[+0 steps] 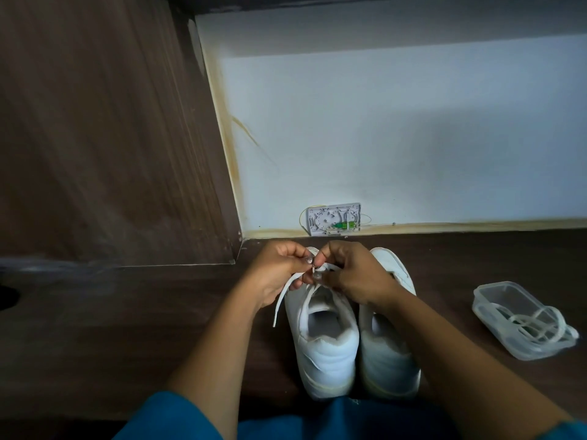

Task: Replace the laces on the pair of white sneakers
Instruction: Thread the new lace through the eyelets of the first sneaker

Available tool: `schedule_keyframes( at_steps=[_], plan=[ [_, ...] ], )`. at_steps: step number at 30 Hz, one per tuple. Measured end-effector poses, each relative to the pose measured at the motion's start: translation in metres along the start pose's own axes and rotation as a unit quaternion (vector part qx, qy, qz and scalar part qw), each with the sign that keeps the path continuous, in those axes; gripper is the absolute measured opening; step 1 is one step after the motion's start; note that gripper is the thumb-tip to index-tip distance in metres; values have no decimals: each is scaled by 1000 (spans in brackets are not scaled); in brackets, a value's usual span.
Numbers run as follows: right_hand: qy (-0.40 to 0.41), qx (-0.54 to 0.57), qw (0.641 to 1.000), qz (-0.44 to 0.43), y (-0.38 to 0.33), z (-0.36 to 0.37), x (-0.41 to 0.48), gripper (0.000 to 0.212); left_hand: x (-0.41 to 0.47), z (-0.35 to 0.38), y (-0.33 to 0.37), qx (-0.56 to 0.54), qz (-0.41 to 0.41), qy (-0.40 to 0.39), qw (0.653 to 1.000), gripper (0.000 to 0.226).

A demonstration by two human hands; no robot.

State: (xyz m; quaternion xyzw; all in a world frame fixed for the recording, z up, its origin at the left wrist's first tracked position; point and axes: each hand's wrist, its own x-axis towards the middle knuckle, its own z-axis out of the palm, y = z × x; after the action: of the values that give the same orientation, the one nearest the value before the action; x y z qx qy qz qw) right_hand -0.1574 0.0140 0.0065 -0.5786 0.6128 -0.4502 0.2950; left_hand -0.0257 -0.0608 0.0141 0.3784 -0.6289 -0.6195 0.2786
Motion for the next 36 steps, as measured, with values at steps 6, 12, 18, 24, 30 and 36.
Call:
schedule_keyframes(
  at_steps=[6, 12, 18, 24, 30, 36],
  plan=[
    [0, -154, 988, 2, -7, -9, 1, 19, -3, -8, 2, 5, -95, -9, 995, 18],
    [-63, -301, 951, 37, -15, -29, -5, 9, -2, -13, 2, 83, -146, -15, 986, 22],
    [-107, -362, 924, 60, -21, -31, -5, 15, 0, -9, 1, 133, -158, 4, 978, 23],
    [-31, -266, 962, 53, -13, -26, -3, 14, -3, -9, 0, 119, -147, 8, 982, 22],
    [7, -264, 961, 82, -11, -29, -2, 12, -2, -13, 1, 103, -135, 17, 985, 28],
    [-31, -394, 917, 57, -9, -24, 1, 12, -6, -11, 1, 75, -146, -6, 986, 25]
  ],
)
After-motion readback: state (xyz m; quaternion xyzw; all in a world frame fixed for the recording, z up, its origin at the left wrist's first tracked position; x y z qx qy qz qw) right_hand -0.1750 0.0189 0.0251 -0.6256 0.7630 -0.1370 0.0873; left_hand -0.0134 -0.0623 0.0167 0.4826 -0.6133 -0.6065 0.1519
